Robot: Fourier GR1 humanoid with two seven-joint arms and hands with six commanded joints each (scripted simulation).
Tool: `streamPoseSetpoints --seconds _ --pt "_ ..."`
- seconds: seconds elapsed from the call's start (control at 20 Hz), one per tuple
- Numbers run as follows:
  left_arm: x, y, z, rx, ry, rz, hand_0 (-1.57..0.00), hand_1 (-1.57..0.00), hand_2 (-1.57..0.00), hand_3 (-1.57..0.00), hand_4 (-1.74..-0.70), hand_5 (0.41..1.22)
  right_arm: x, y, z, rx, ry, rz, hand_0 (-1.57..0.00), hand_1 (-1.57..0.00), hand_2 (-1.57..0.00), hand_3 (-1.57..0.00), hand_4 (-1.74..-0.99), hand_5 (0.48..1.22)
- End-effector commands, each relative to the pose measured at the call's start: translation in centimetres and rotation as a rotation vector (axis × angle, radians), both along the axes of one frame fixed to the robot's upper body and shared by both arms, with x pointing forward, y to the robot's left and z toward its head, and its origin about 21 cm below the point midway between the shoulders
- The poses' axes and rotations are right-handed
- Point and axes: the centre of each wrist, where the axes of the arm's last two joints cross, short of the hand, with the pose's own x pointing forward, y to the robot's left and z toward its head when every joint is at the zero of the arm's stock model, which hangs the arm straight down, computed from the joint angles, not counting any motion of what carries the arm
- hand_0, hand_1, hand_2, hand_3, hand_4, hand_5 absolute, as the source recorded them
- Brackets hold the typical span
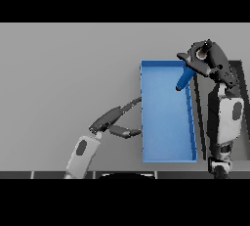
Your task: Pick up the blue pipe and place it into the blue bin.
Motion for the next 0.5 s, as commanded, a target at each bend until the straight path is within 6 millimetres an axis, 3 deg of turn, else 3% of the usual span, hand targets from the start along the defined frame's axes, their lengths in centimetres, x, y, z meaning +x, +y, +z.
streamPoseSetpoints --seconds 0.0,0.15,0.4,0.45 --pt "0.0 0.0 0.1 -0.005 -0.003 0.0 0.0 0.0 0.0 0.0 -0.88 0.422 -0.3 -0.3 -1.4 0.006 0.041 -0.025 -1.57 -1.57 -1.57 -1.57 -1.741 1.221" --pt "-0.4 0.5 -0.1 -0.003 0.001 0.001 0.0 0.0 0.0 0.0 -0.88 0.427 -1.8 -1.0 -4.6 -0.005 0.147 -0.101 -1.57 -1.57 -1.57 -1.57 -1.741 1.221" --pt "-0.3 0.4 -0.1 -0.006 0.004 0.0 0.0 0.0 0.0 0.0 -0.89 0.422 -3.5 -1.0 -7.8 -0.066 0.296 -0.24 -1.57 -1.57 -1.57 -1.52 -1.741 1.221" --pt "-0.3 0.3 -0.1 -0.001 0.01 -0.003 0.0 0.0 0.0 0.0 -0.89 0.42 -3.5 -0.9 -8.3 -0.069 0.327 -0.26 -1.57 -1.57 -1.57 -1.26 -1.741 1.221"
